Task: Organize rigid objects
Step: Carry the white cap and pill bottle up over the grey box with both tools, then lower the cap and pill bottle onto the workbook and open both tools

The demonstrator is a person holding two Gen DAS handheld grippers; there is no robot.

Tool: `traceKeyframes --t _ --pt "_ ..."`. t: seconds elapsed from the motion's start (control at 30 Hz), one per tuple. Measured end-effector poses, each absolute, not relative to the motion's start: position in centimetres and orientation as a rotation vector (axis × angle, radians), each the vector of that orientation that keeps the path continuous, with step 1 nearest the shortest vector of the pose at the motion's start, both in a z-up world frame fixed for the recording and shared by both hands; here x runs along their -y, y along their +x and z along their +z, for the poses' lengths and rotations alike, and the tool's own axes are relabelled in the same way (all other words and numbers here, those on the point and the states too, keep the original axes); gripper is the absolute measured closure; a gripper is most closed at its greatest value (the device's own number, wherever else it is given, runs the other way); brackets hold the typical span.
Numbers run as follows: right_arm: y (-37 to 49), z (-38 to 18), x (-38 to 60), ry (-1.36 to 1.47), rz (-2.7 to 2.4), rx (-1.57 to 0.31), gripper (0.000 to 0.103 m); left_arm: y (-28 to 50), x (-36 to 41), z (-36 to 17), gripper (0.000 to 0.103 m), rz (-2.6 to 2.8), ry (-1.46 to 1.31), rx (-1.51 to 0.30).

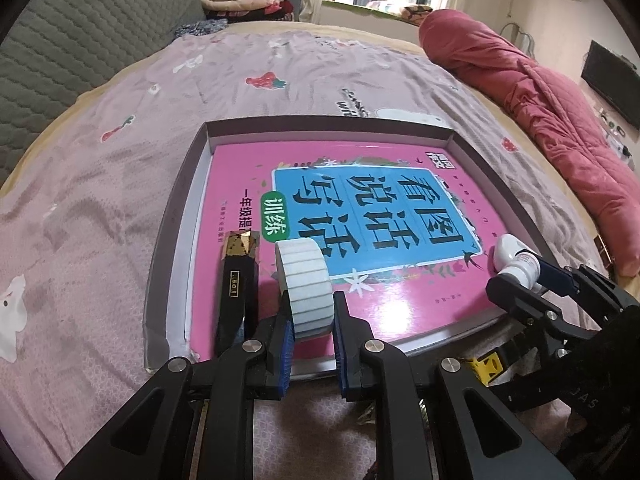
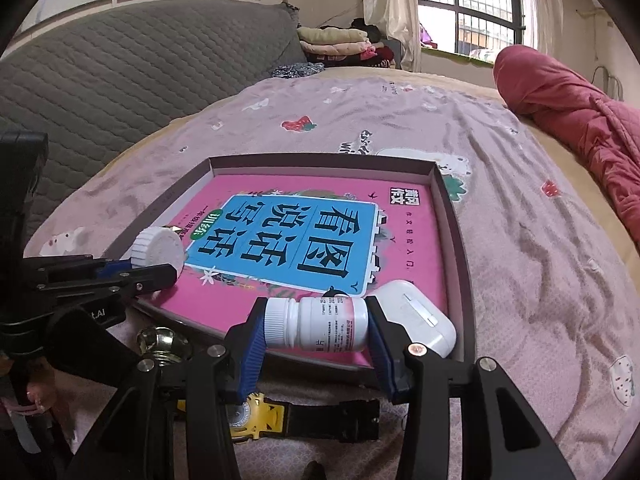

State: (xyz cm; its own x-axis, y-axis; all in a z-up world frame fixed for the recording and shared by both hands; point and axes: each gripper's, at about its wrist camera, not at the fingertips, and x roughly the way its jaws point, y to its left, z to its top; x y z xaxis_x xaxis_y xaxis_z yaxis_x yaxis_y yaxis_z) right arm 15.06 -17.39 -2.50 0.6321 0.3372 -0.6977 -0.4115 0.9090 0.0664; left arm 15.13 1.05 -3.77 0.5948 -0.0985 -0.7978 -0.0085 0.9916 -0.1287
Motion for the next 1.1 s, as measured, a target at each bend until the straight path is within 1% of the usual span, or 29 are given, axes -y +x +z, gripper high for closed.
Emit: traceKeyframes --t 0.53,1.1 --pt "15.2 -2.5 17.2 -0.084 0.438 -0.791 0.056 15.0 -1.2 -3.6 0.086 -0.043 -0.129 -0.944" --pt "14.8 -2.3 18.5 -0.097 0.427 -0.782 0.055 14.6 -1.9 -3.3 0.071 -0.01 -0.136 -0.957"
